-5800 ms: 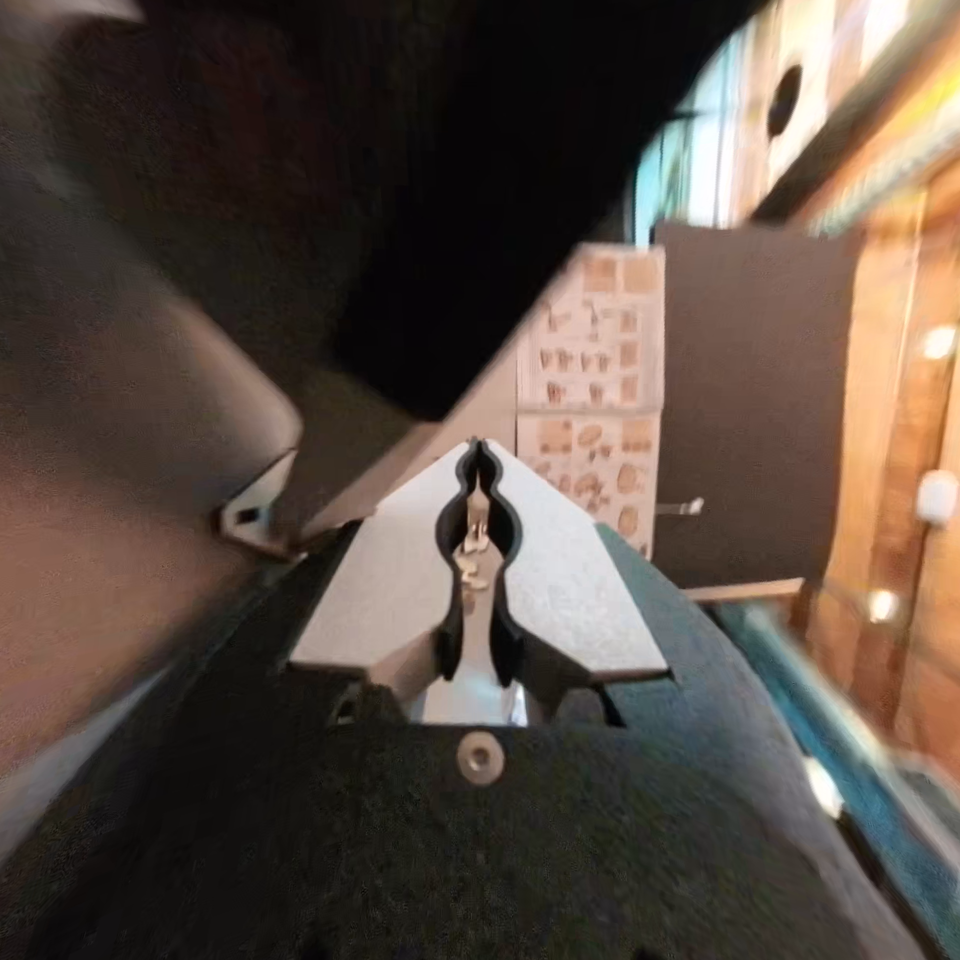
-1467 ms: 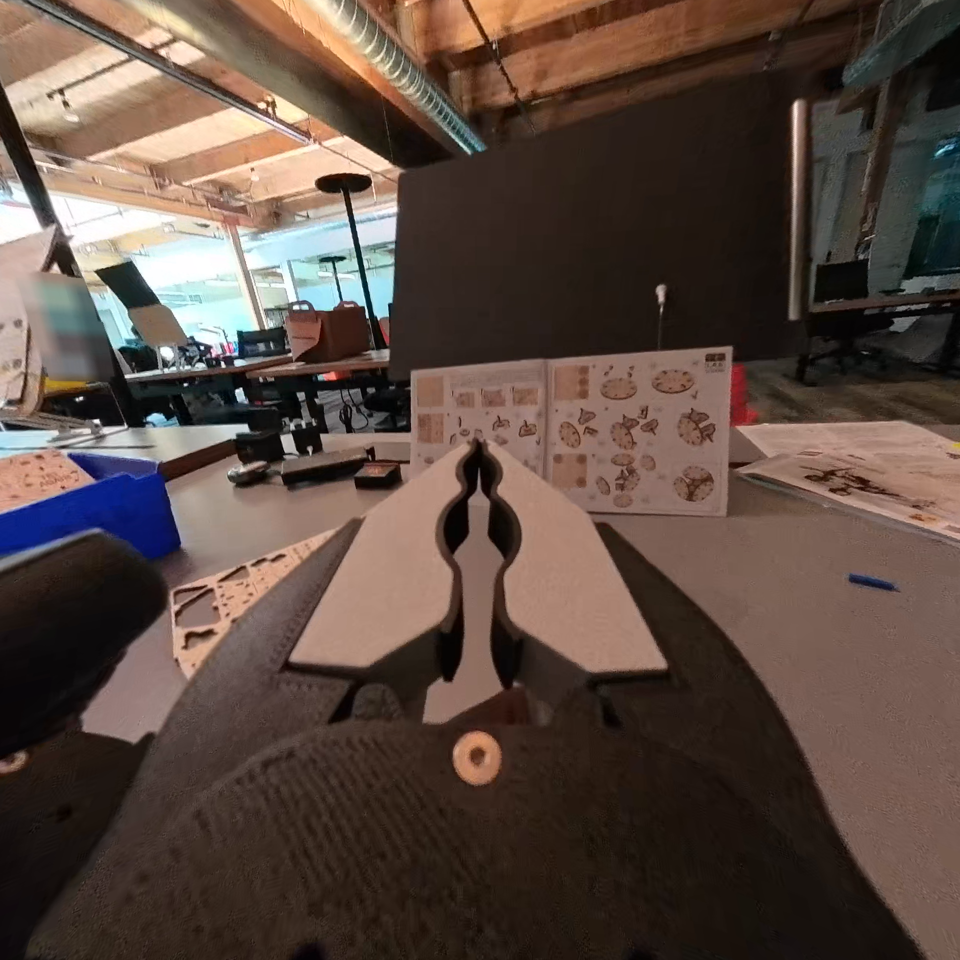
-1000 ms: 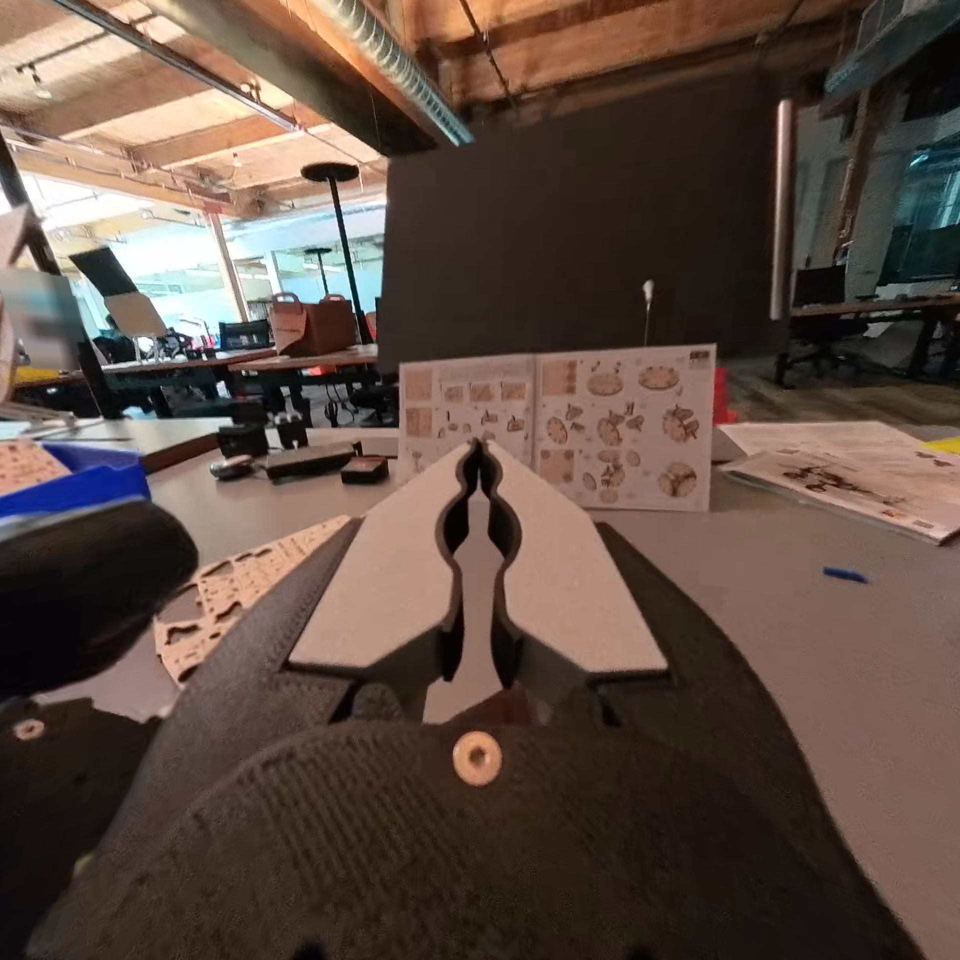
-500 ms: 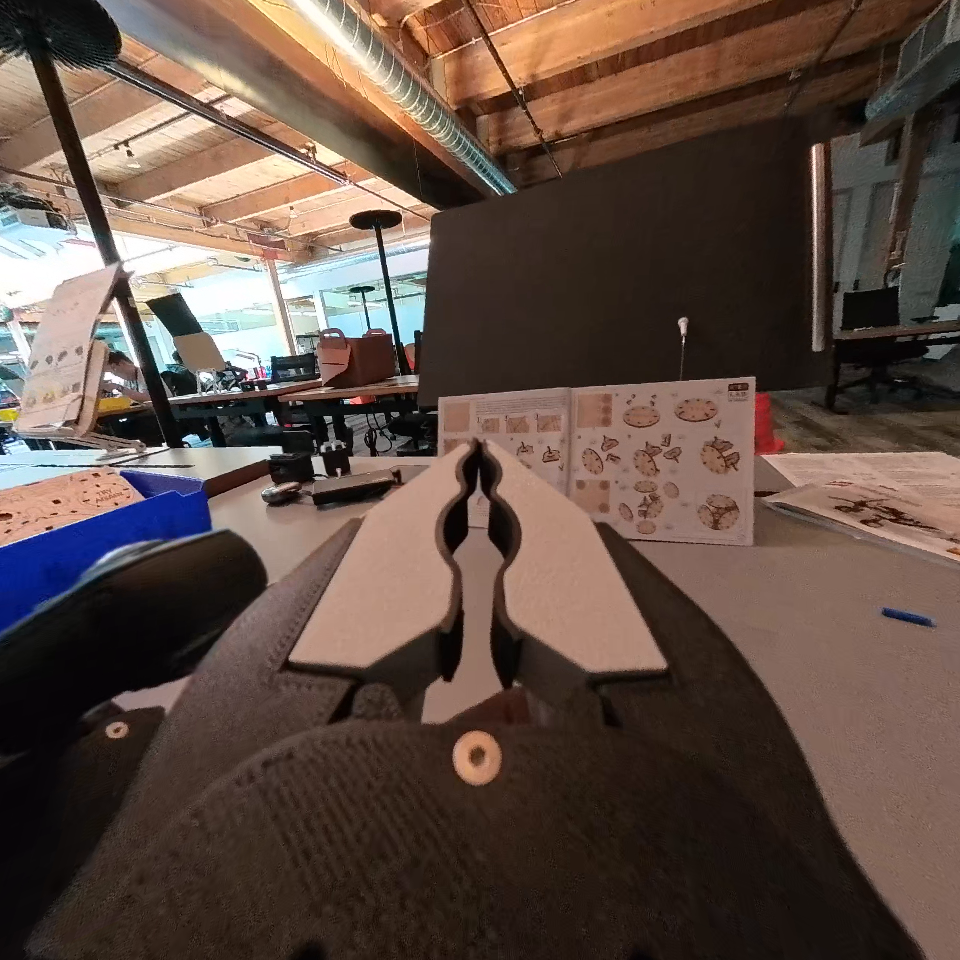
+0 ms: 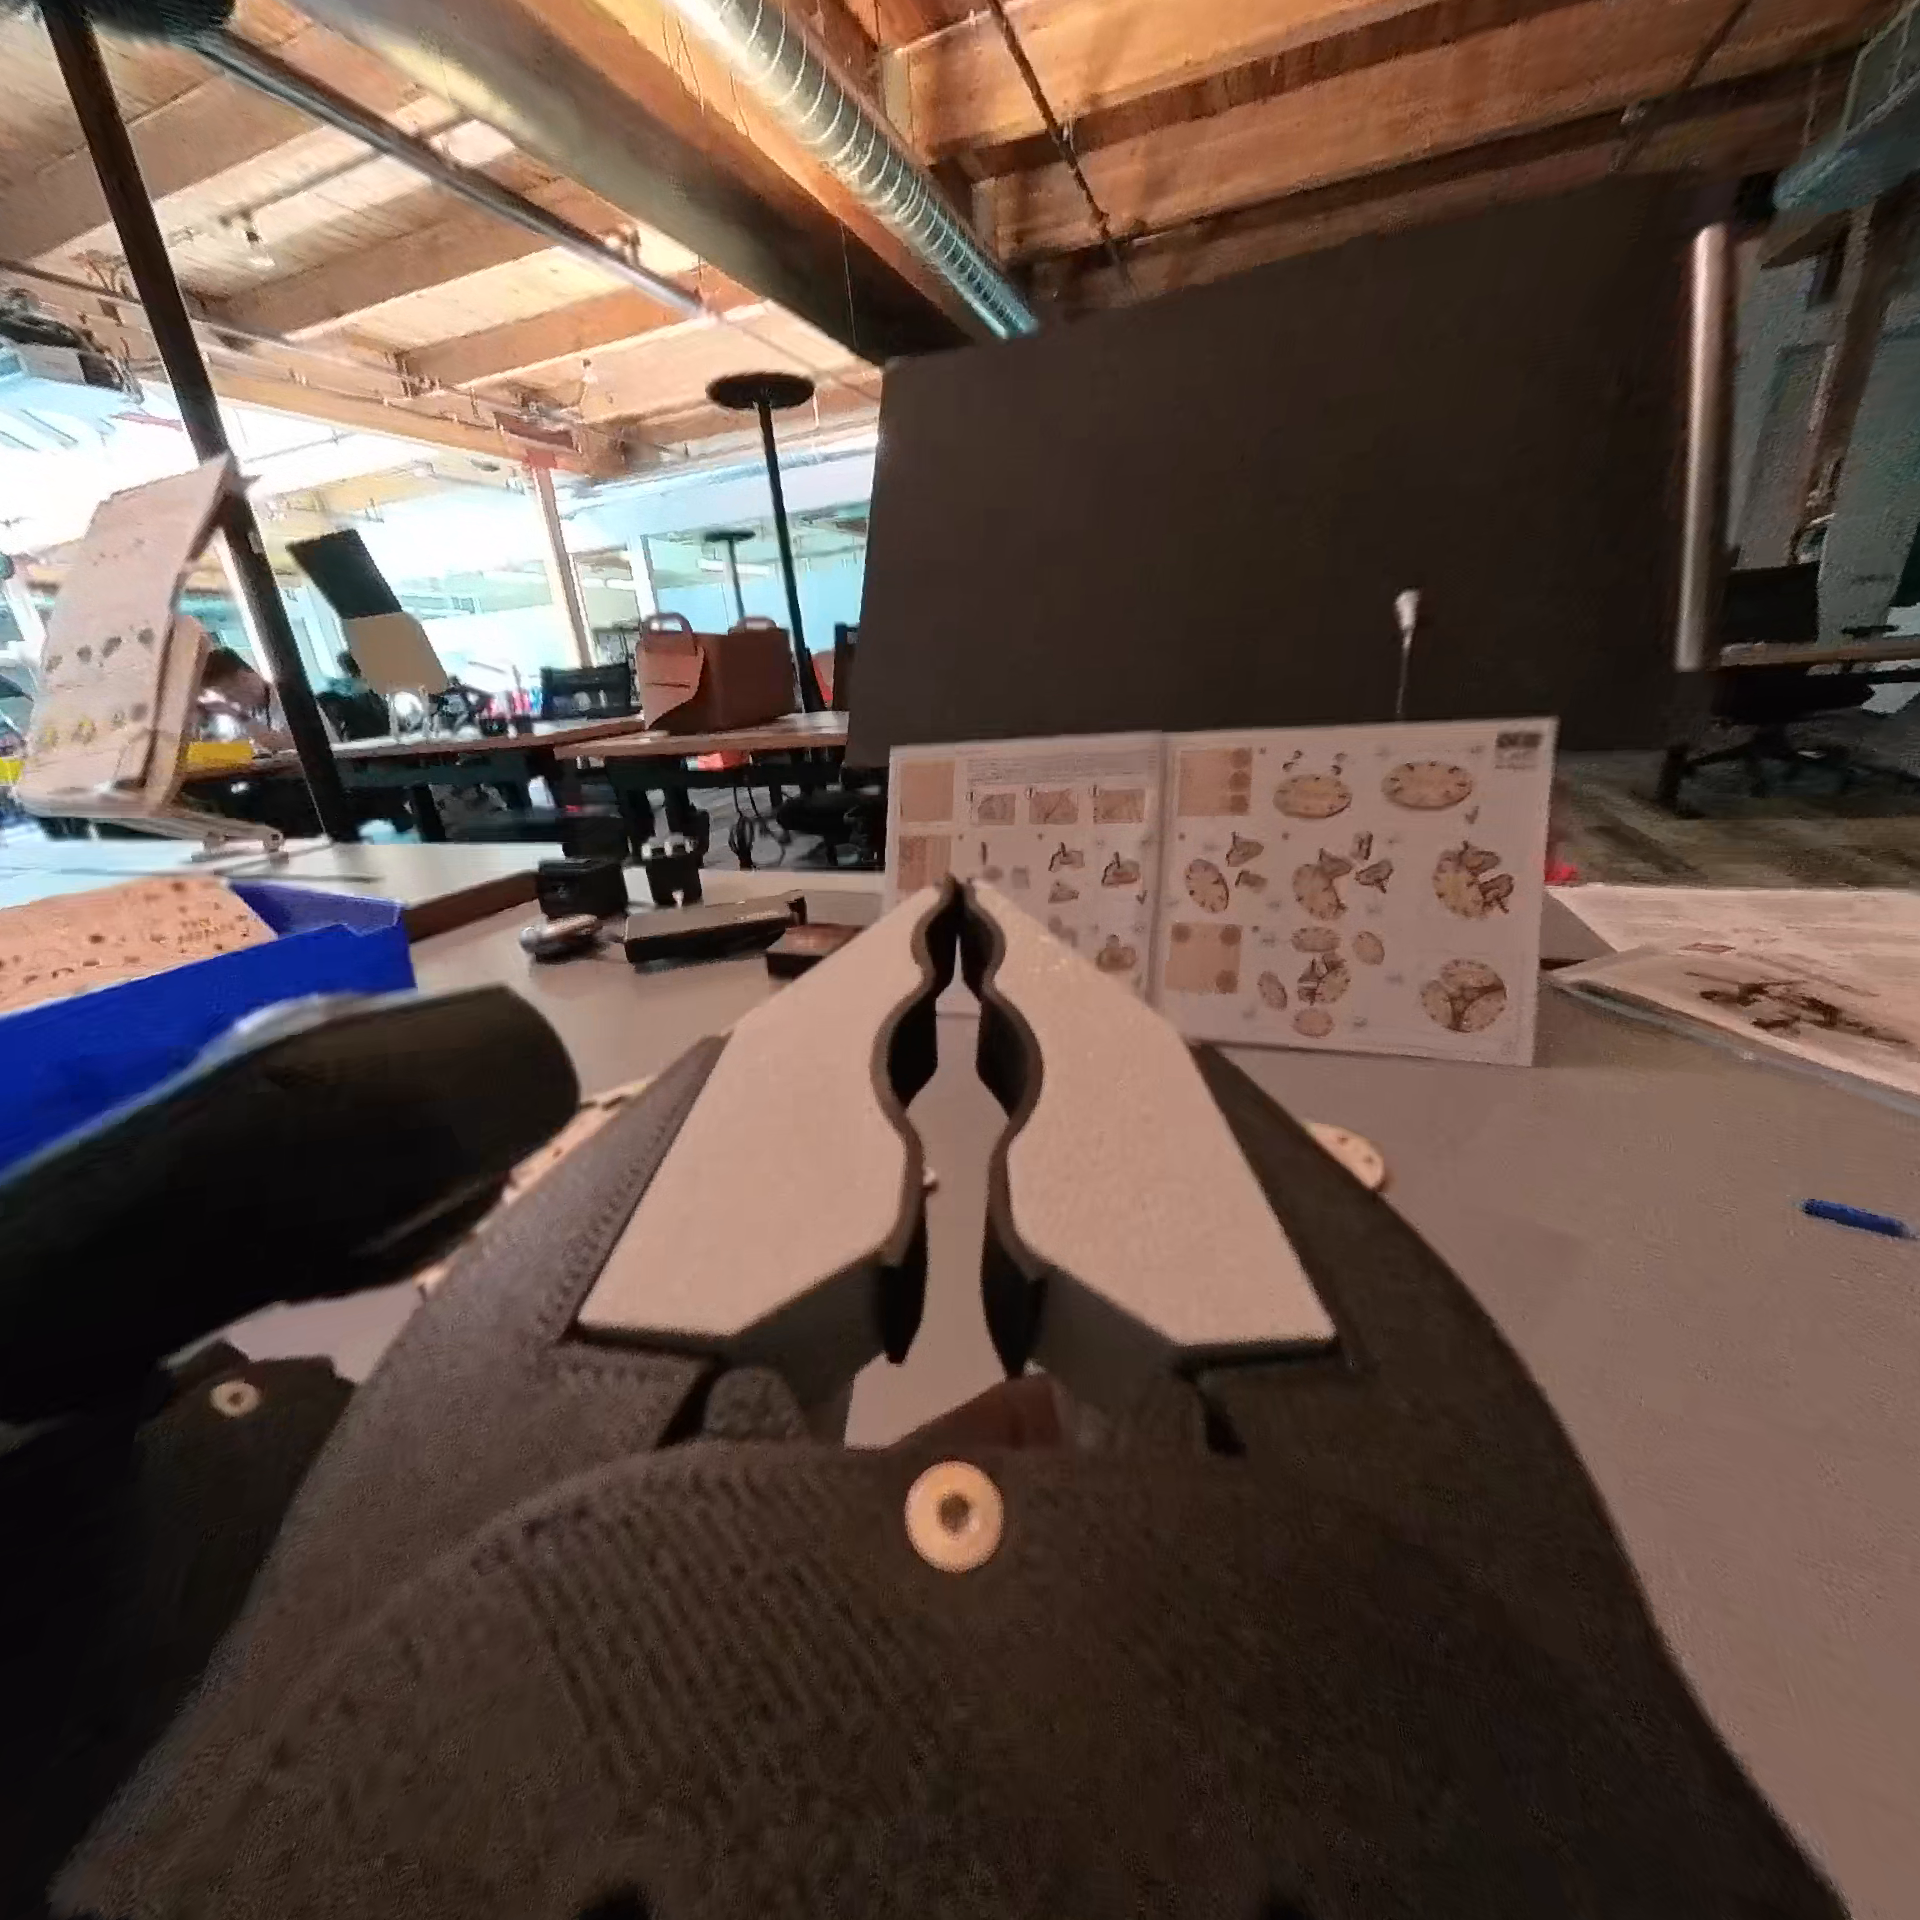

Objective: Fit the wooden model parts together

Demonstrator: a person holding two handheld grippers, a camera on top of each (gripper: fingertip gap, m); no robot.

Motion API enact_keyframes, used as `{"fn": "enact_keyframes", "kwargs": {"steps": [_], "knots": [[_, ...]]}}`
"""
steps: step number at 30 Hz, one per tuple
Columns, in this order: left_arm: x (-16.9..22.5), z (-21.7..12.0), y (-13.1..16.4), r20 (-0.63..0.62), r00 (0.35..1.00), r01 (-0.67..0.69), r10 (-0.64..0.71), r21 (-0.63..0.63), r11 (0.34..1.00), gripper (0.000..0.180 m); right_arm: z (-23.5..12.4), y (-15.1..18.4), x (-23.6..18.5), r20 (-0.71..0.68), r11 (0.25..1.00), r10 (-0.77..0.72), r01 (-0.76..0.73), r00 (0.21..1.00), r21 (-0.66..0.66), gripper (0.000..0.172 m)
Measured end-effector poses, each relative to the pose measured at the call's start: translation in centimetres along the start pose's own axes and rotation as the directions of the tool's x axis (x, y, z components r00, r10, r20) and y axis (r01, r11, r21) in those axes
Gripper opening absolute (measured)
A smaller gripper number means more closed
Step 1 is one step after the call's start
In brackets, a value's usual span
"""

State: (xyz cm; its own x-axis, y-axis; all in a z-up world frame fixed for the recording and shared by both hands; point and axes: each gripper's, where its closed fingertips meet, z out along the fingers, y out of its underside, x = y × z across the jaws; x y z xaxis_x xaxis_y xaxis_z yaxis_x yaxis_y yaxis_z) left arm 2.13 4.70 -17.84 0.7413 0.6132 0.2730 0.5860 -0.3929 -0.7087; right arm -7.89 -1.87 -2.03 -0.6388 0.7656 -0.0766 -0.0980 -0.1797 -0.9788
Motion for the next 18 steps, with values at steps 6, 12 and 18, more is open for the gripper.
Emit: {"fn": "enact_keyframes", "kwargs": {"steps": [6, 12, 18], "knots": [[0.0, 0.0, 0.1, 0.004, 1.000, -0.004, 0.004, -0.002, 1.000, 0.003, -0.3, -2.4, 0.5, -0.037, 0.997, -0.017, 0.019, 0.999, 0.071, 0.000], [0.0, 0.0, 0.1, -0.004, 1.000, 0.005, -0.005, -0.004, 1.000, 0.004, 0.0, -0.7, 0.6, -0.036, 1.000, 0.005, -0.004, 0.999, 0.022, 0.000], [0.0, 0.0, 0.1, -0.010, 1.000, 0.010, -0.010, -0.004, 1.000, 0.004, 0.2, 0.7, 0.9, -0.049, 1.000, -0.010, 0.008, 0.999, -0.025, 0.000]]}}
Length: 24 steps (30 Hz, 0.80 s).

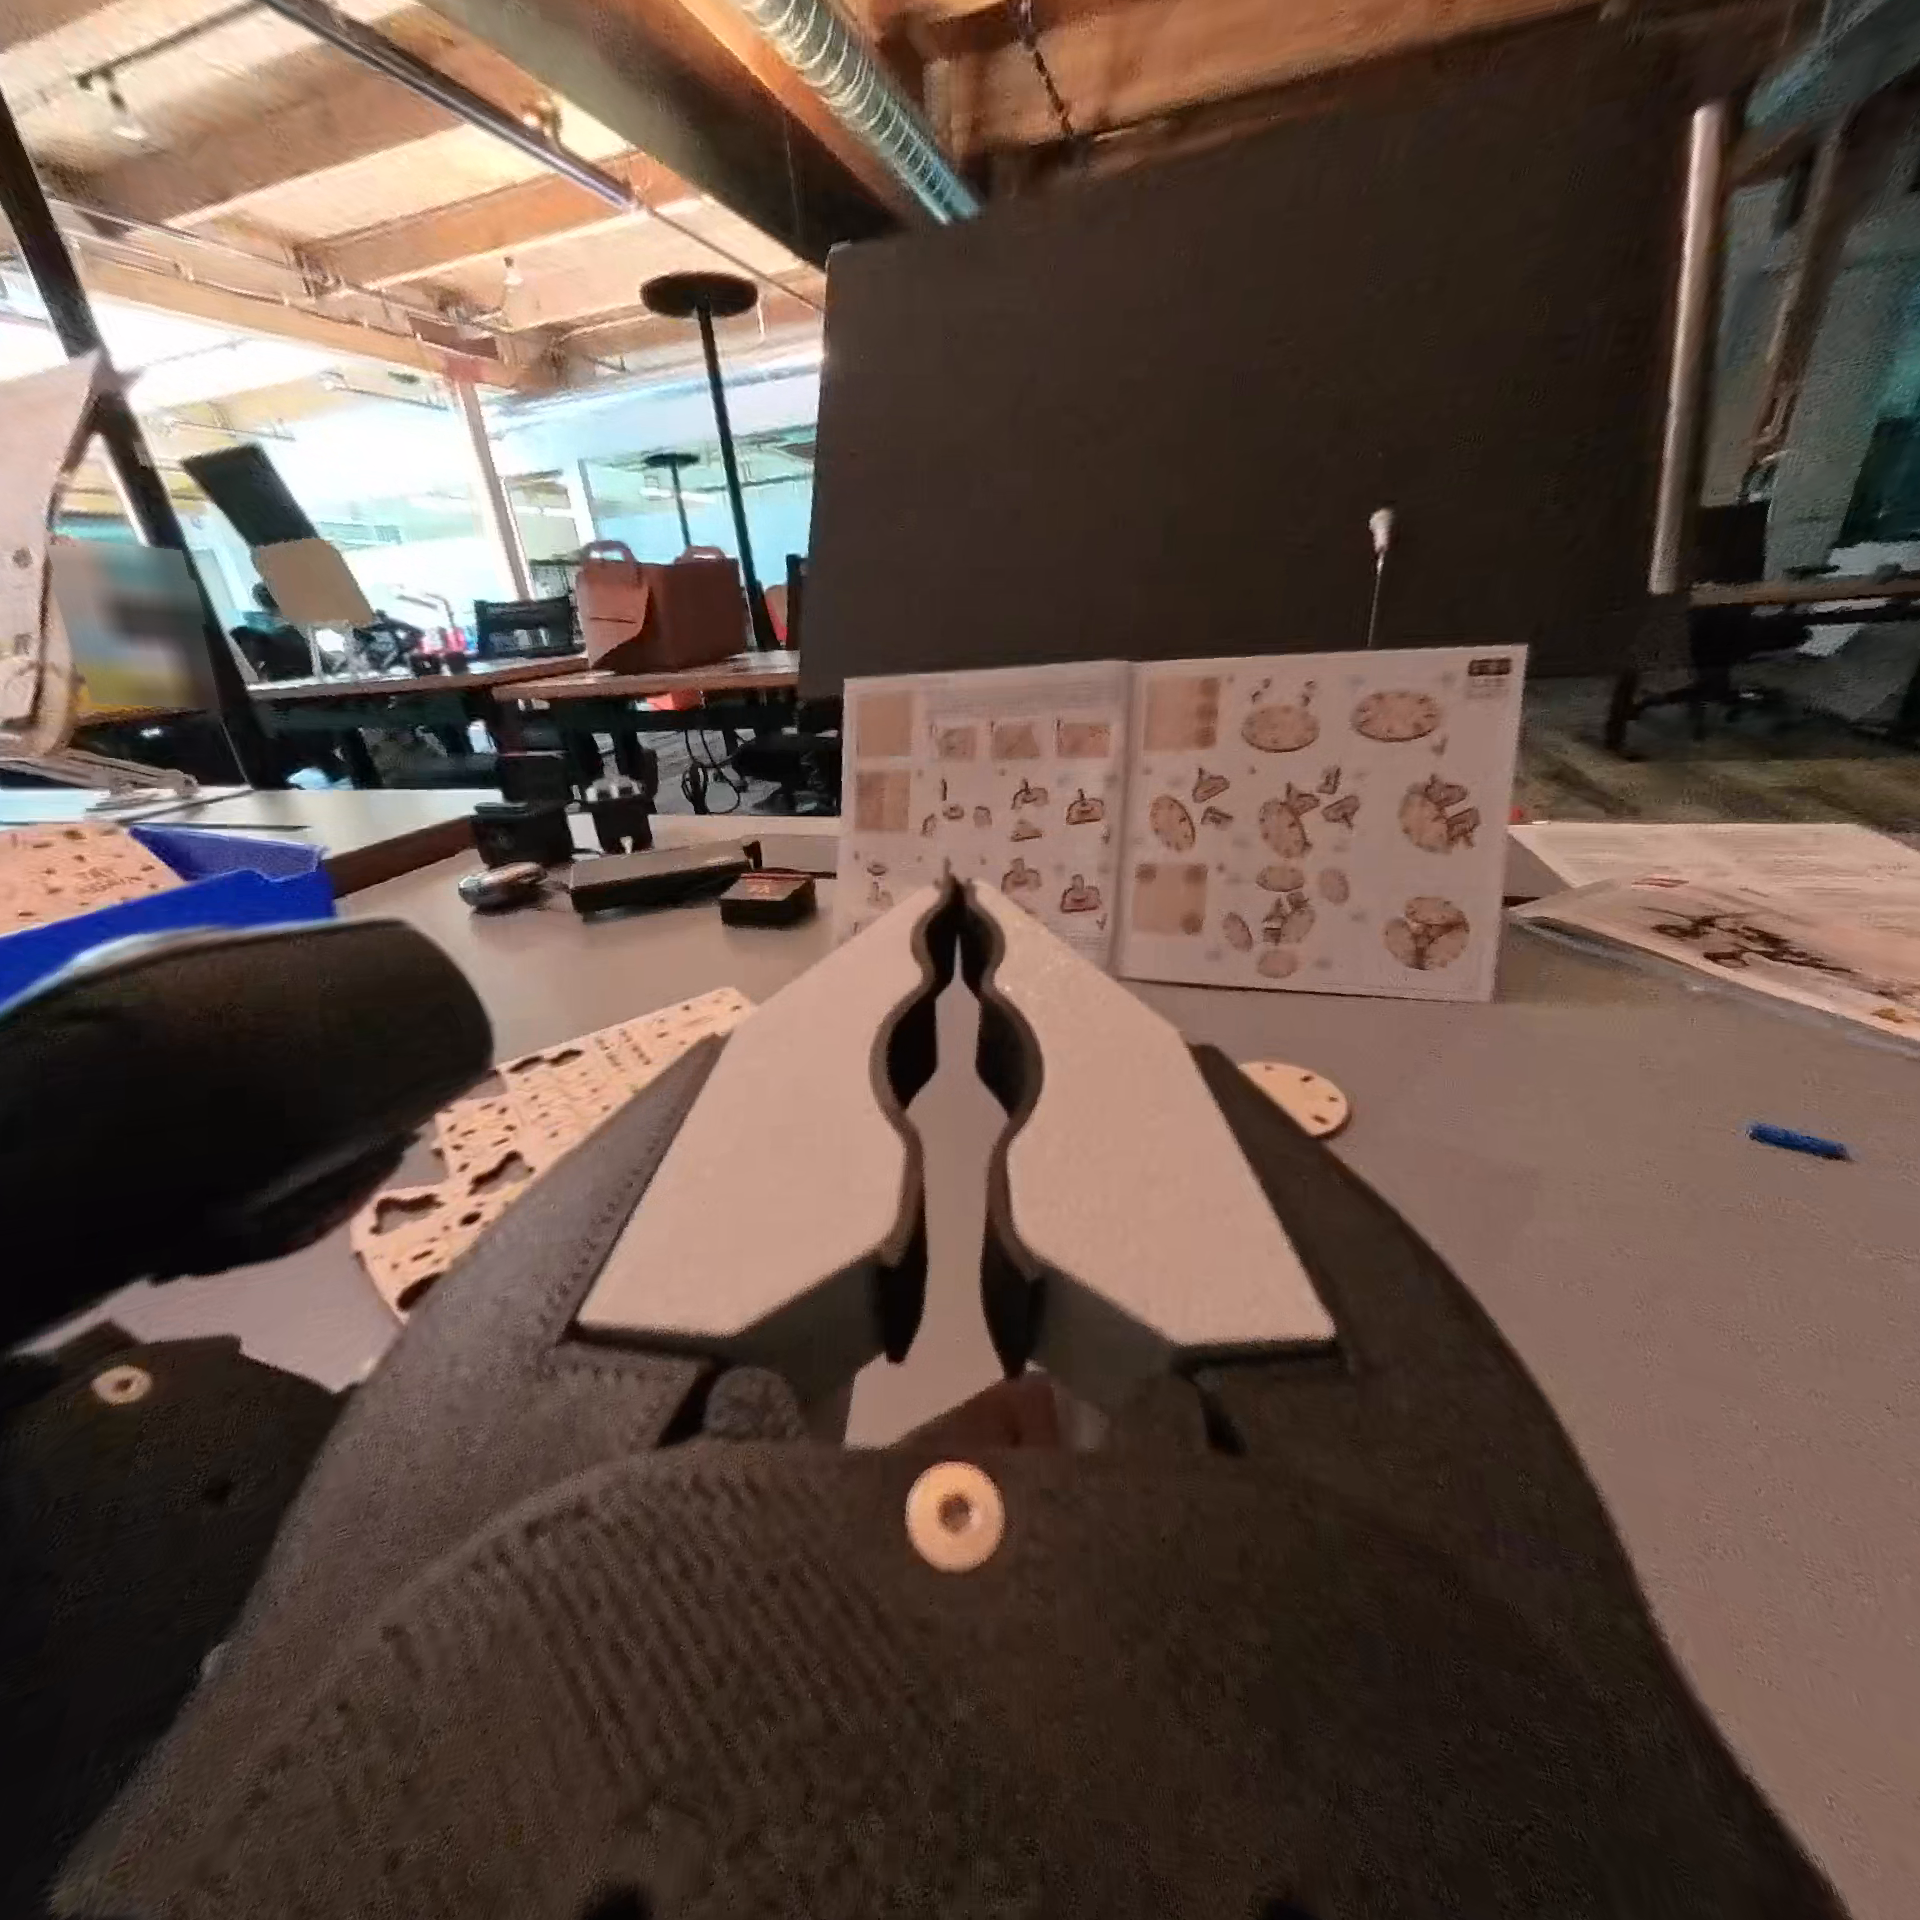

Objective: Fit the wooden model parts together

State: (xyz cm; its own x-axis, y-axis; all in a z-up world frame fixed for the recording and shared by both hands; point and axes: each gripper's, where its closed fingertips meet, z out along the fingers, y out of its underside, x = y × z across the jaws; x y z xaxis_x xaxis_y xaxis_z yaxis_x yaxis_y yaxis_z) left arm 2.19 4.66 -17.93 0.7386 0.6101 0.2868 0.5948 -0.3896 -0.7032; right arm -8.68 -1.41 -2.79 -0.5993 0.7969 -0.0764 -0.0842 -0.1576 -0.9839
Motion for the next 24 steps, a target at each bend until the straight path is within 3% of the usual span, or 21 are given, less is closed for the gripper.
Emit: {"fn": "enact_keyframes", "kwargs": {"steps": [3, 6, 10, 13, 19, 24], "knots": [[0.0, 0.0, 0.0, 0.009, 1.000, -0.009, 0.009, 0.000, 1.000, 0.004, -0.6, -2.1, -0.3, 0.016, 0.997, 0.025, -0.026, 1.000, 0.070, 0.000], [0.0, 0.0, 0.0, 0.000, 1.000, 0.001, -0.001, -0.001, 1.000, 0.004, -0.1, 0.3, -1.4, 0.027, 1.000, -0.016, 0.016, 1.000, -0.006, 0.000], [0.0, 0.0, 0.0, 0.006, 1.000, -0.005, 0.005, -0.001, 1.000, 0.004, -0.7, -2.3, -1.1, 0.026, 0.997, 0.022, -0.024, 0.999, 0.071, 0.000], [0.0, 0.0, 0.1, 0.002, 1.000, -0.002, 0.002, 0.000, 1.000, 0.004, -0.1, 0.3, -1.2, 0.024, 1.000, -0.006, 0.006, 1.000, 0.000, 0.000], [0.1, -0.1, 0.0, -0.009, 1.000, -0.001, 0.001, 0.000, 1.000, 0.004, -0.6, -2.2, 0.0, 0.020, 0.996, 0.062, -0.063, 0.998, 0.065, 0.000], [0.4, -0.7, -0.7, -0.046, 0.999, -0.007, 0.009, 0.058, 0.998, 0.020, -1.3, -3.3, 0.9, 0.011, 0.993, 0.074, -0.075, 0.997, 0.094, 0.000]]}}
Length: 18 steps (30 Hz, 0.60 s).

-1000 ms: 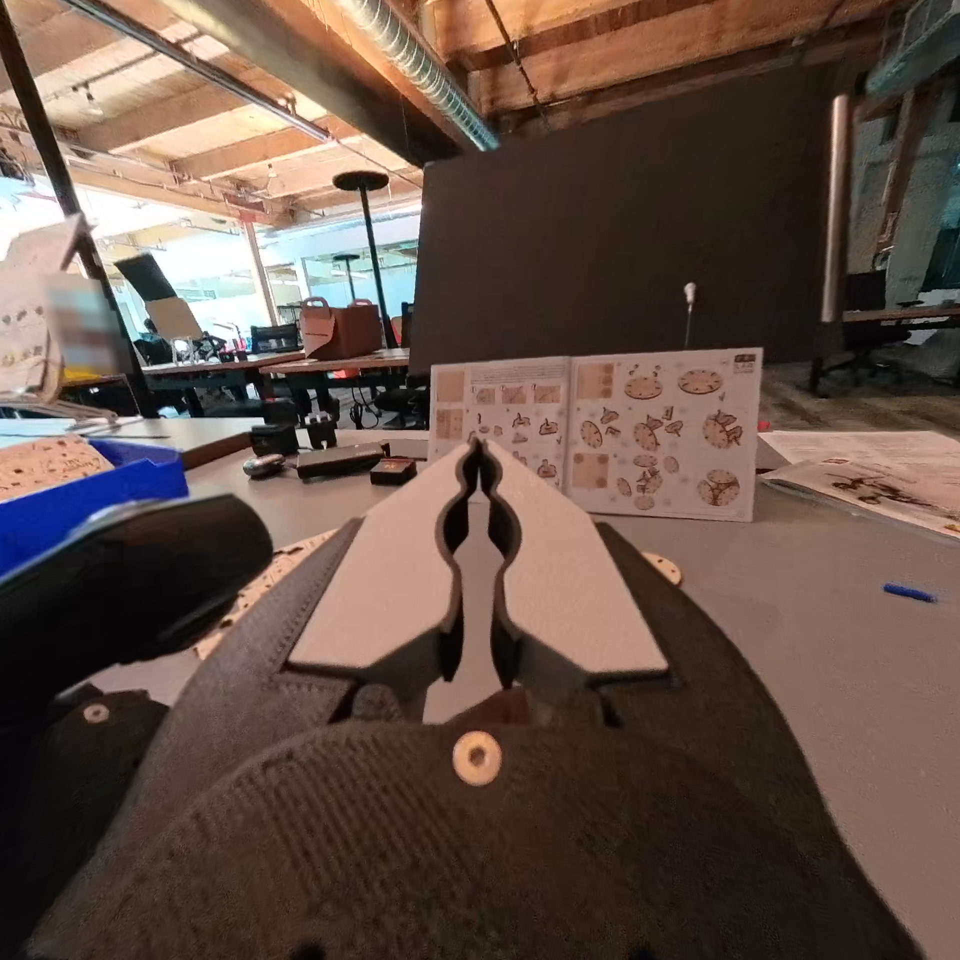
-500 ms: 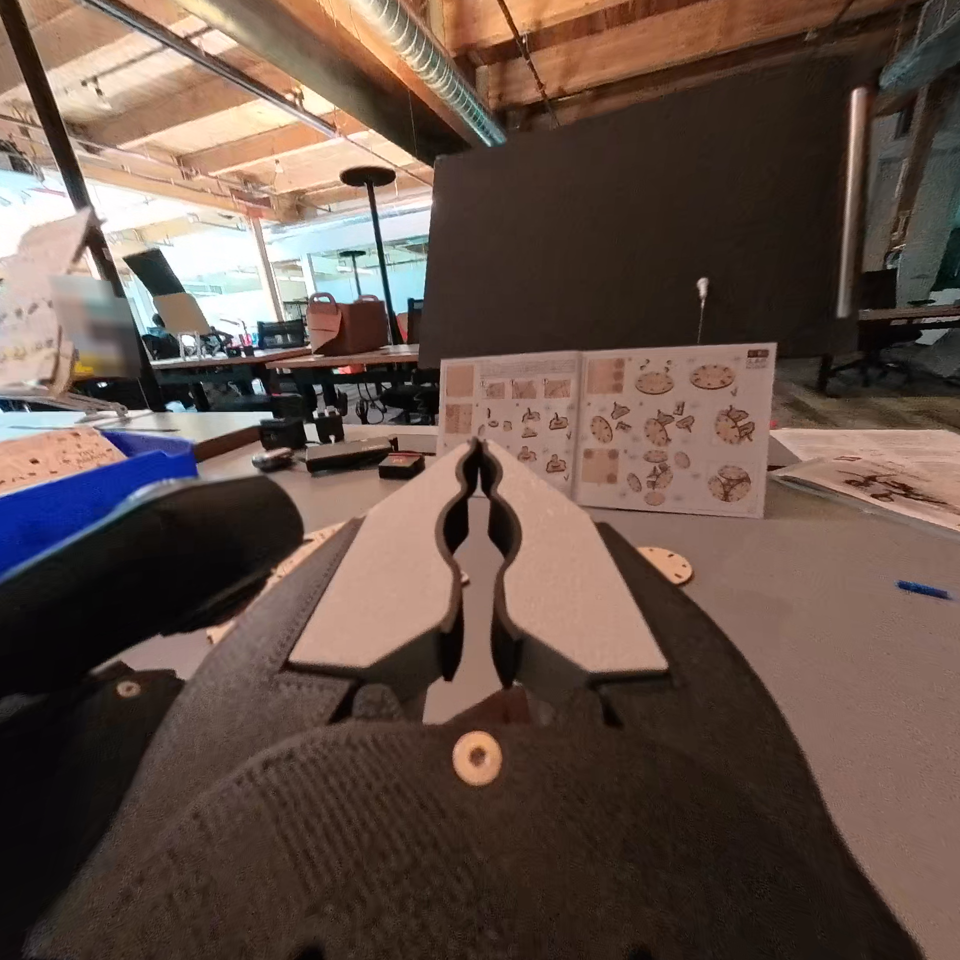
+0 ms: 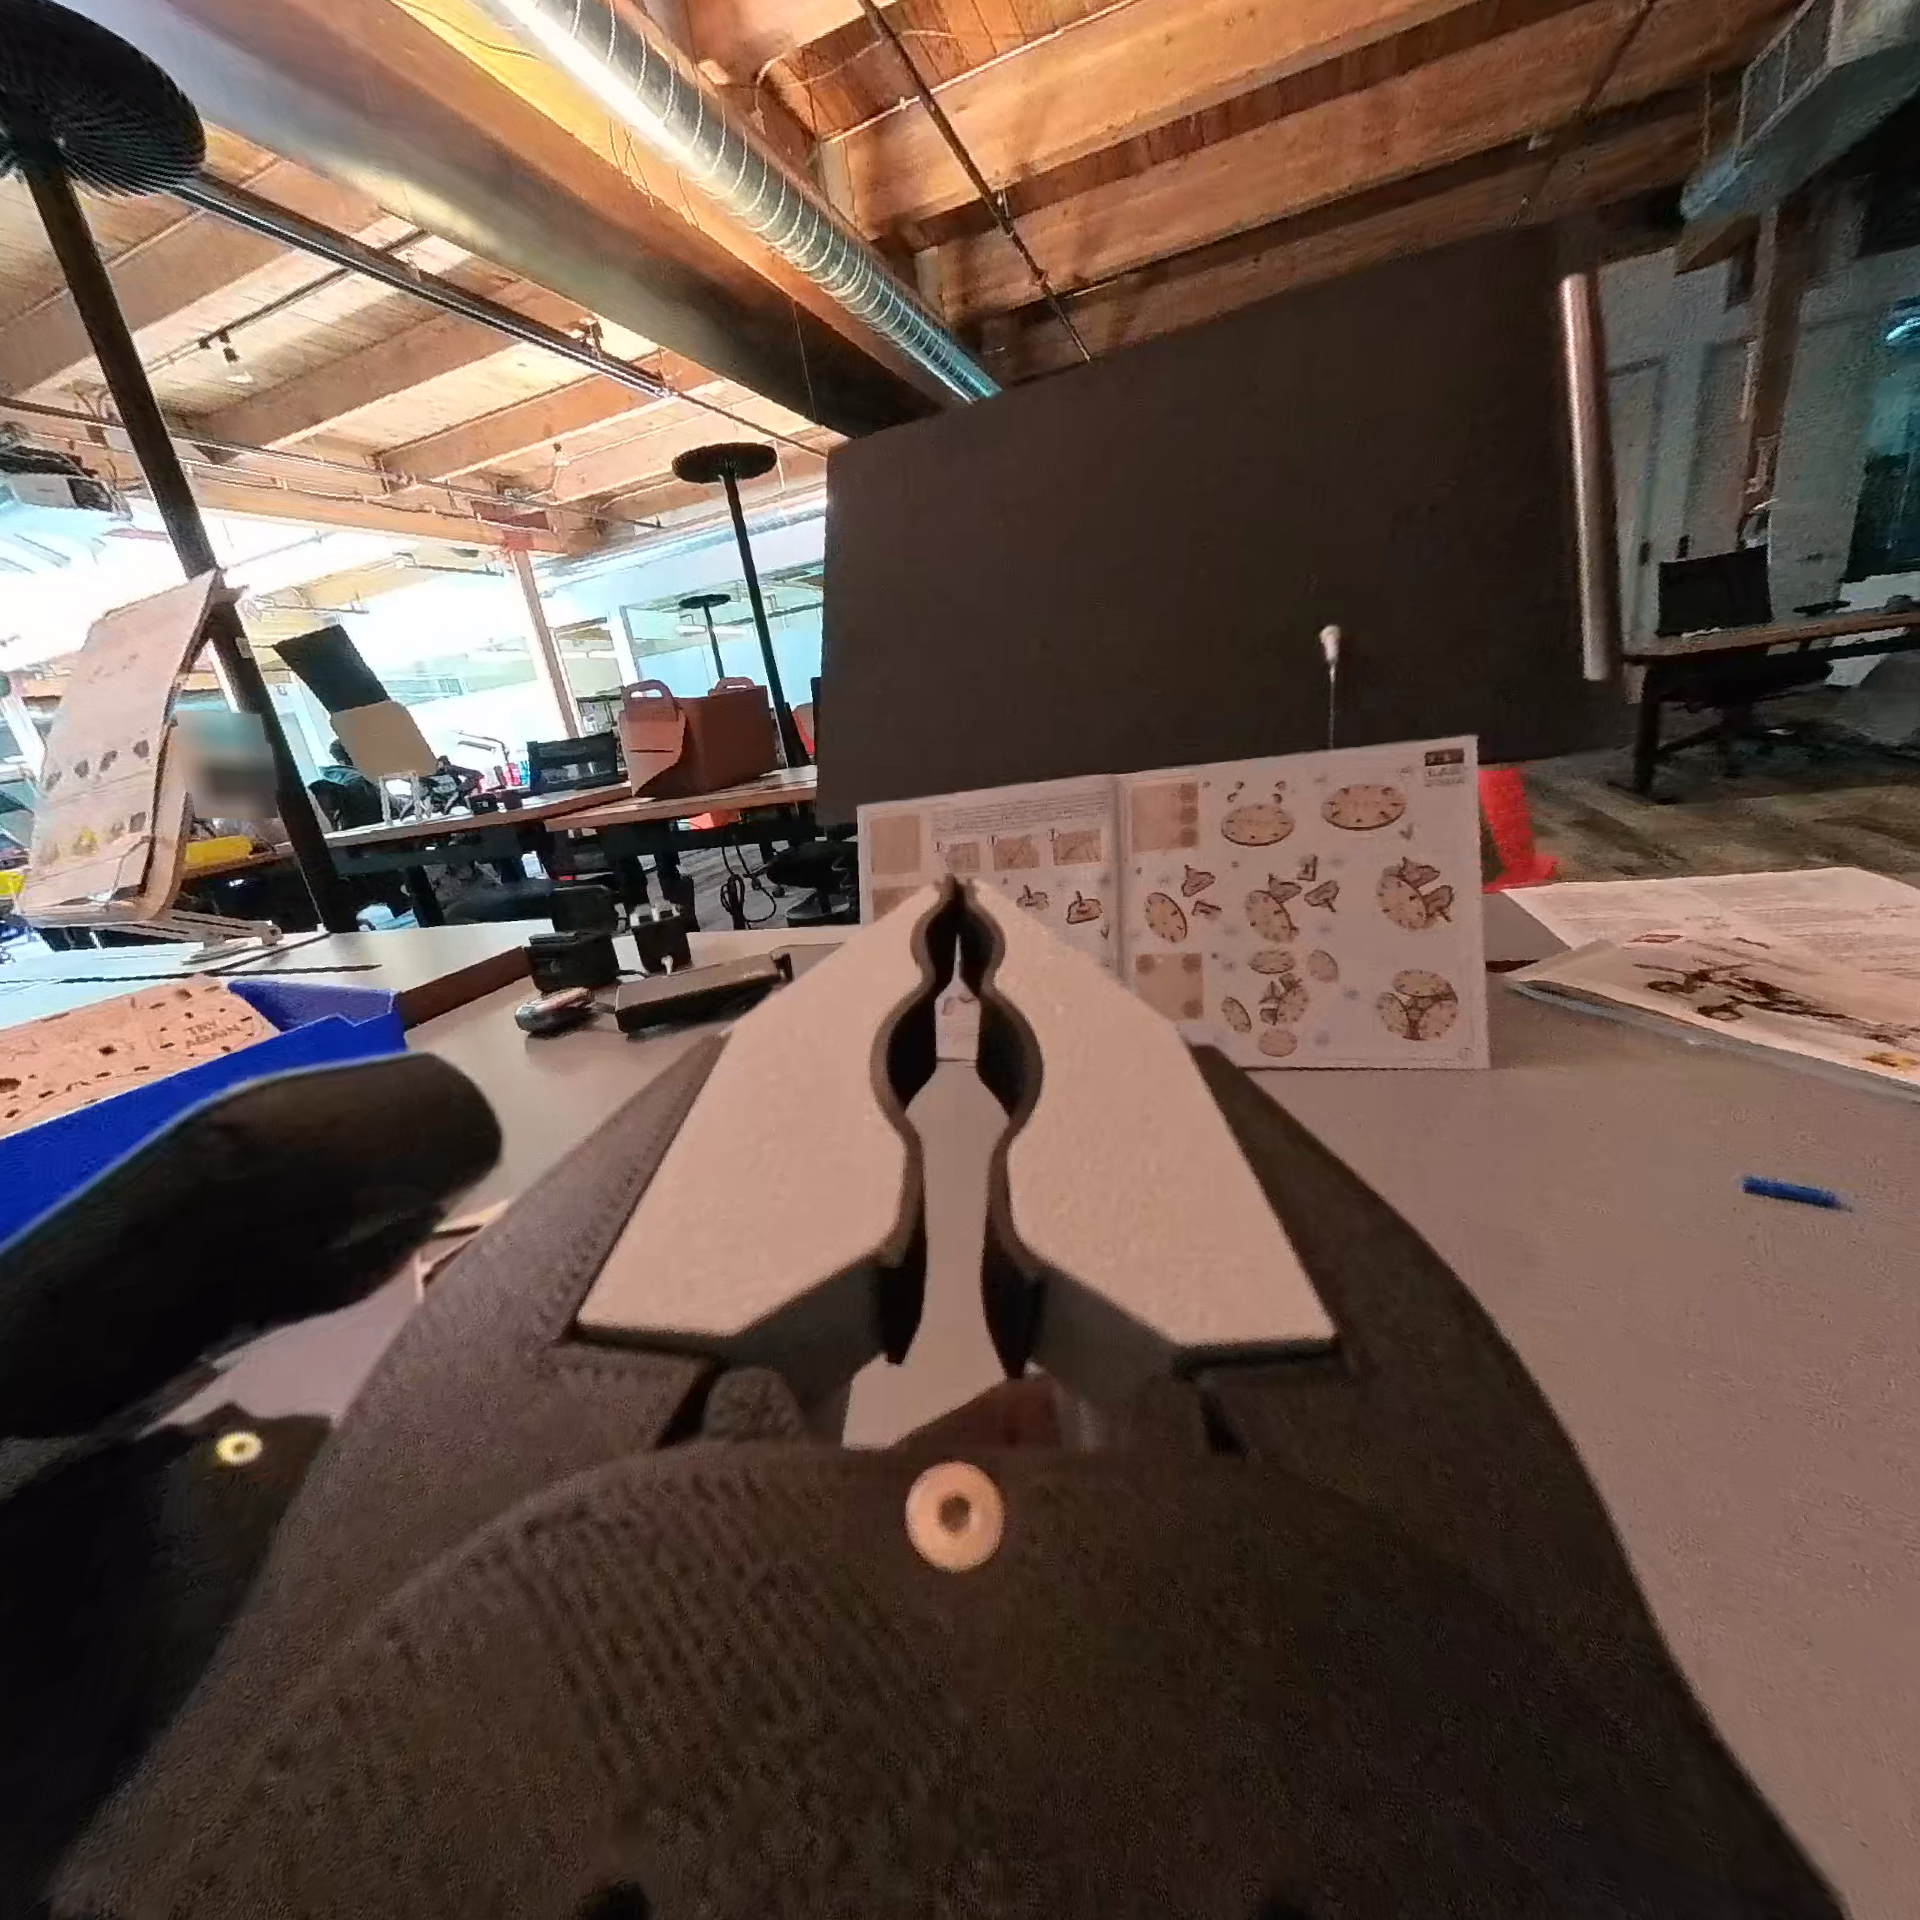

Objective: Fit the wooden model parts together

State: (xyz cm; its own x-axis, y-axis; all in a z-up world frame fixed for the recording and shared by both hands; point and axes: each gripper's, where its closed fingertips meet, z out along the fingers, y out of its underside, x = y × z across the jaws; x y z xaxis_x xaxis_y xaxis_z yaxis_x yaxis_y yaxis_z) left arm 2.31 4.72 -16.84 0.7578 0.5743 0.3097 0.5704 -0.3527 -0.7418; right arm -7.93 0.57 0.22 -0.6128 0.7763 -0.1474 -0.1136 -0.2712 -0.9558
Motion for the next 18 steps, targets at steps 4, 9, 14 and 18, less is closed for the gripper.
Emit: {"fn": "enact_keyframes", "kwargs": {"steps": [4, 9, 14, 18], "knots": [[-0.7, -0.4, 0.4, 0.057, 0.997, -0.059, 0.060, -0.031, 0.998, 0.021, -0.1, 1.9, 0.2, 0.002, 0.999, 0.001, -0.001, 1.000, -0.042, 0.000], [-0.7, -0.5, 0.7, 0.044, 0.997, -0.057, 0.059, -0.045, 0.997, 0.014, -0.3, 1.7, 0.6, 0.005, 0.999, 0.030, -0.030, 1.000, -0.041, 0.000], [-0.8, -0.2, 1.0, 0.042, 0.998, -0.035, 0.037, -0.063, 0.997, 0.002, -0.1, 1.9, -0.2, 0.042, 0.998, 0.038, -0.036, 0.998, -0.045, 0.000], [-0.7, -0.1, 1.1, 0.027, 0.999, -0.019, 0.021, -0.064, 0.998, 0.000, 0.1, 2.5, -1.2, 0.073, 0.998, 0.028, -0.024, 0.997, -0.060, 0.000]]}}
